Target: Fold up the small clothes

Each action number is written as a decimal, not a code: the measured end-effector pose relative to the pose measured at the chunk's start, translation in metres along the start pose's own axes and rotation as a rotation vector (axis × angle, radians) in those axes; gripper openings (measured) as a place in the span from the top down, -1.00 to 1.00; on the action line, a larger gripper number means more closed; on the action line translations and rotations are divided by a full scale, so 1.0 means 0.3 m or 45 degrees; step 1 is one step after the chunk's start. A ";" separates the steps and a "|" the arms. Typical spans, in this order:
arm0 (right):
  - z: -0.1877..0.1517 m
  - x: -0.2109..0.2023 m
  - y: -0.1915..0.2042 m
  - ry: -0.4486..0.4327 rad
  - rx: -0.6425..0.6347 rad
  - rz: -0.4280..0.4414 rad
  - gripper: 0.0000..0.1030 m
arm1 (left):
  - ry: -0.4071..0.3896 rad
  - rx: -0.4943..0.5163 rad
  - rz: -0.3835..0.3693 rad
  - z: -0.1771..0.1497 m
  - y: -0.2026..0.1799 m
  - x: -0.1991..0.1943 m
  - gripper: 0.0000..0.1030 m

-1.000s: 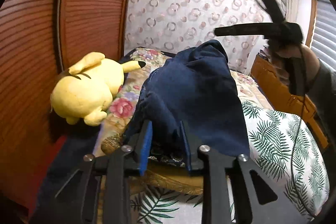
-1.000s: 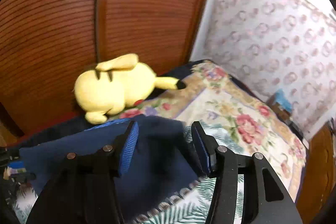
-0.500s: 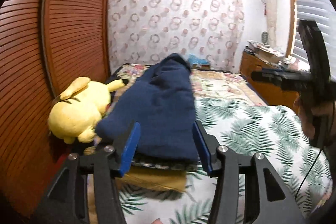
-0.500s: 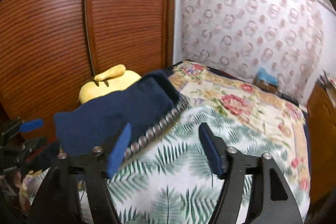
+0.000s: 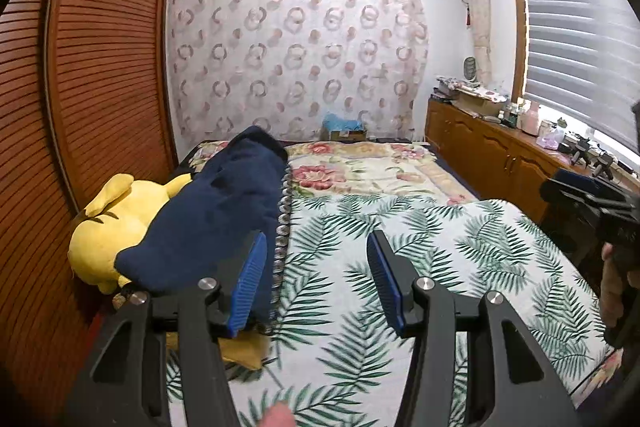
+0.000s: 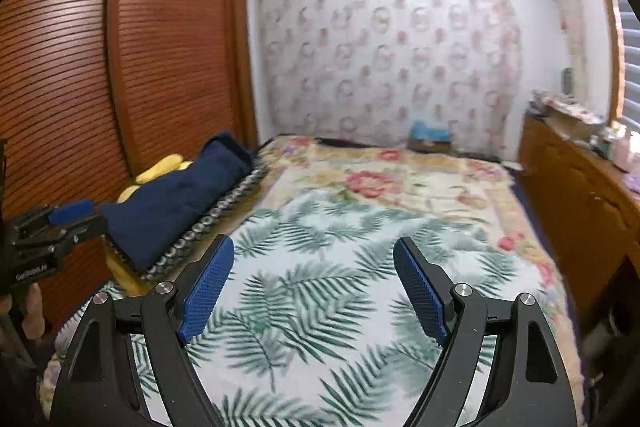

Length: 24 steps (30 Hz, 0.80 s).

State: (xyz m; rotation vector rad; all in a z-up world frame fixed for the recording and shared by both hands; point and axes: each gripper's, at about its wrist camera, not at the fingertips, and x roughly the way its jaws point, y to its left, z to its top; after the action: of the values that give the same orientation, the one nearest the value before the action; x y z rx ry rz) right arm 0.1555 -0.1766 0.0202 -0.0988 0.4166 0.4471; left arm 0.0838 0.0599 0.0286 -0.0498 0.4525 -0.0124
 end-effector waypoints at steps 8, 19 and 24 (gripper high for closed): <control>-0.037 -0.167 -0.051 -0.097 0.056 -0.102 -0.63 | -0.013 0.041 -0.033 0.006 -0.087 -0.038 -0.01; -0.080 -0.211 -0.063 -0.110 0.082 -0.139 -0.63 | -0.034 0.061 -0.030 0.007 -0.144 -0.073 -0.02; -0.088 -0.204 -0.069 -0.100 0.092 -0.145 -0.63 | -0.040 0.064 -0.019 0.003 -0.153 -0.080 -0.03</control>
State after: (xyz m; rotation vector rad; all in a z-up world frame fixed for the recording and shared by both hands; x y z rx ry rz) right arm 0.1048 -0.2246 0.0215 -0.0343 0.3481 0.3223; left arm 0.0625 0.0146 0.0422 -0.0036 0.4203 -0.0375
